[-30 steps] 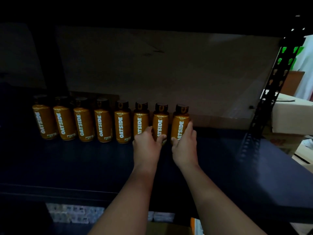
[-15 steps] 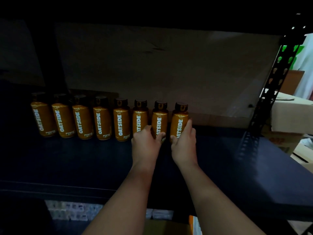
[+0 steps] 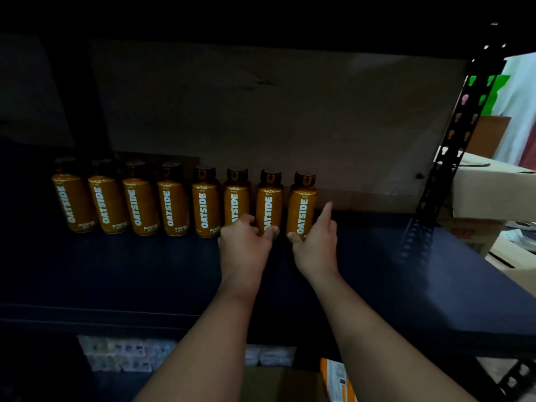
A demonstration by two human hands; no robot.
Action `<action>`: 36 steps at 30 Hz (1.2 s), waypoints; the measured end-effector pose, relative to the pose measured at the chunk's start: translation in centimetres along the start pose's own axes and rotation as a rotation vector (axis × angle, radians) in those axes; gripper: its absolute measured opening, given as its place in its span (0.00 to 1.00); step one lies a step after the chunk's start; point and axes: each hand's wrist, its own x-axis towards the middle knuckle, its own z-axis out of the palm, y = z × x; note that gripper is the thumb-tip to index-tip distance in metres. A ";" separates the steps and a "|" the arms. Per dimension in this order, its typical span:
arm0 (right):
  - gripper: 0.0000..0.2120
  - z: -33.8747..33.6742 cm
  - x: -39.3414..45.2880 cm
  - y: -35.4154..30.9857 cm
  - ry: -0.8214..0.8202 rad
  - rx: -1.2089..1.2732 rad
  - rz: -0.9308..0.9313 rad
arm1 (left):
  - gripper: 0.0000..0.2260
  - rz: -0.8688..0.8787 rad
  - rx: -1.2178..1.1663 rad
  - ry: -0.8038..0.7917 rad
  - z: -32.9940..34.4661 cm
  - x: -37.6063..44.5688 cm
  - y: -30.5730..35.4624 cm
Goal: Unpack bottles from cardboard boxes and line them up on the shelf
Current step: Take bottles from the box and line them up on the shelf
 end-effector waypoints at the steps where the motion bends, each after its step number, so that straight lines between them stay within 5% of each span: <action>1: 0.51 -0.5 -0.6 0.1 -0.011 -0.006 0.012 | 0.22 0.017 -0.007 -0.008 -0.5 -0.5 0.0; 6: 0.49 -2.8 -5.3 1.0 0.001 0.036 0.009 | 0.11 0.051 -0.118 -0.026 -3.8 -3.9 0.0; 10: 0.27 -3.9 -11.8 1.3 0.096 0.116 -0.153 | 0.03 0.171 -0.448 0.061 -6.9 -10.4 -0.1; 14: 0.15 -2.1 -18.9 4.1 0.113 0.193 -0.306 | 0.01 0.147 -0.356 0.107 -7.2 -17.0 -5.0; 21: 0.22 3.0 -27.1 17.5 -0.333 -0.206 0.139 | 0.14 -0.348 0.099 -0.535 -5.5 -28.8 -20.6; 27: 0.35 3.9 -32.0 26.7 -0.916 -0.565 0.457 | 0.37 -0.516 0.240 -1.177 -6.4 -34.7 -26.3; 31: 0.38 4.2 -33.2 28.2 -1.211 -0.452 0.554 | 0.51 -0.575 0.281 -1.324 -5.7 -36.0 -29.0; 36: 0.40 6.3 -34.2 29.0 -1.218 -0.497 0.491 | 0.51 -0.610 0.373 -1.328 -5.8 -36.2 -28.4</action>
